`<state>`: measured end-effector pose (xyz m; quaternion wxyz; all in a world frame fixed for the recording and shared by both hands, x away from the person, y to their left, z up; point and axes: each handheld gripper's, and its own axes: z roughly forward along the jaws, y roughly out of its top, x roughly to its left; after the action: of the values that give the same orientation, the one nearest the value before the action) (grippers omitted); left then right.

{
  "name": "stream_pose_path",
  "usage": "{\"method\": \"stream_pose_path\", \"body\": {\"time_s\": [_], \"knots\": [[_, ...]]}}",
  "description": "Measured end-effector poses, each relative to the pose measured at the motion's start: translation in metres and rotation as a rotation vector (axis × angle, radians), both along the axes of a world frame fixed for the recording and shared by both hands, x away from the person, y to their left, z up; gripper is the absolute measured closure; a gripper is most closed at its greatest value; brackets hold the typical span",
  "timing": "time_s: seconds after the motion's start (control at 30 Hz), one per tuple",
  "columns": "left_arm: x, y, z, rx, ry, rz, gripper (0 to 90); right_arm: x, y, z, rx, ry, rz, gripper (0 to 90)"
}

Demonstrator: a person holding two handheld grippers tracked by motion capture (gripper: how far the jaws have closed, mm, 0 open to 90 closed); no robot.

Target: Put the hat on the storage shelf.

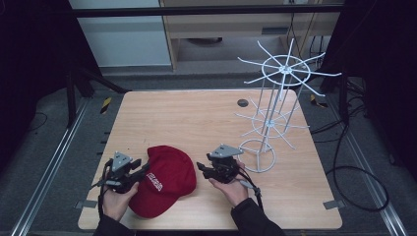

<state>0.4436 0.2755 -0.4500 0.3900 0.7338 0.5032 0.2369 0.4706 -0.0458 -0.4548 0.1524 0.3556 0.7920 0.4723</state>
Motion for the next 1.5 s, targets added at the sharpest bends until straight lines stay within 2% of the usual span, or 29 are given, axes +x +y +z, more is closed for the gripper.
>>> {"method": "stream_pose_path", "body": {"time_s": [0.03,0.1,0.13,0.23,0.3,0.4,0.53,0.63,0.7,0.77,0.8,0.9,1.0,1.1,1.13,1.2,1.33,1.43,1.47,1.5], "knots": [[0.003,0.001,-0.004,-0.023,0.018,-0.002,58.4,0.002,0.003,-0.001,0.002,-0.001,0.000,49.3],[0.007,-0.001,-0.008,-0.018,0.035,-0.009,57.4,0.006,0.014,-0.005,0.013,0.022,0.003,48.5],[0.009,-0.003,-0.010,-0.005,0.042,-0.012,56.9,0.008,0.017,-0.007,0.018,0.019,0.006,48.2],[0.017,-0.007,-0.016,0.024,0.068,-0.005,58.2,0.014,0.032,-0.018,0.021,0.065,0.004,47.9],[0.022,-0.007,-0.019,0.011,0.091,-0.011,63.2,0.018,0.040,-0.025,0.006,0.080,0.003,48.8],[0.027,-0.006,-0.020,0.002,0.116,-0.016,72.9,0.022,0.047,-0.032,0.004,0.117,0.013,60.4],[0.035,-0.005,-0.021,0.004,0.137,-0.018,80.9,0.020,0.049,-0.034,-0.037,0.123,0.027,85.3],[0.040,-0.006,-0.021,-0.006,0.134,-0.019,82.9,0.016,0.047,-0.029,-0.022,0.112,0.038,87.1],[0.050,-0.009,-0.020,0.023,0.123,-0.034,83.3,0.012,0.047,-0.024,-0.007,0.089,0.048,87.3],[0.053,-0.010,-0.019,0.022,0.120,-0.035,83.5,0.008,0.049,-0.019,0.018,0.073,0.063,87.3],[0.060,-0.011,-0.020,0.016,0.107,-0.043,83.5,0.004,0.051,-0.016,0.026,0.056,0.071,87.3],[0.067,-0.014,-0.022,0.026,0.111,-0.056,83.5,-0.003,0.058,-0.014,0.040,0.051,0.093,87.0],[0.074,-0.017,-0.023,0.029,0.094,-0.052,82.4,-0.007,0.066,-0.017,0.029,0.056,0.107,86.0],[0.073,-0.016,-0.022,0.027,0.084,-0.047,76.2,-0.006,0.067,-0.020,0.024,0.064,0.104,84.4],[0.071,-0.015,-0.020,0.017,0.074,-0.047,73.0,-0.004,0.063,-0.019,0.033,0.072,0.097,78.6],[0.068,-0.012,-0.016,-0.005,0.066,-0.050,69.9,-0.003,0.058,-0.016,0.039,0.068,0.088,74.7],[0.056,-0.012,-0.004,-0.041,0.033,-0.057,62.5,-0.005,0.036,-0.001,0.061,0.016,0.052,64.9],[0.043,-0.018,0.006,-0.064,0.003,-0.086,58.7,-0.009,0.018,0.007,0.031,-0.012,0.020,62.0],[0.043,-0.018,0.006,-0.064,0.003,-0.086,57.0,-0.011,0.009,0.009,0.021,-0.023,0.008,60.9],[0.037,-0.025,0.010,-0.068,-0.005,-0.103,55.2,-0.013,0.003,0.010,0.004,-0.034,-0.005,59.3]]}}
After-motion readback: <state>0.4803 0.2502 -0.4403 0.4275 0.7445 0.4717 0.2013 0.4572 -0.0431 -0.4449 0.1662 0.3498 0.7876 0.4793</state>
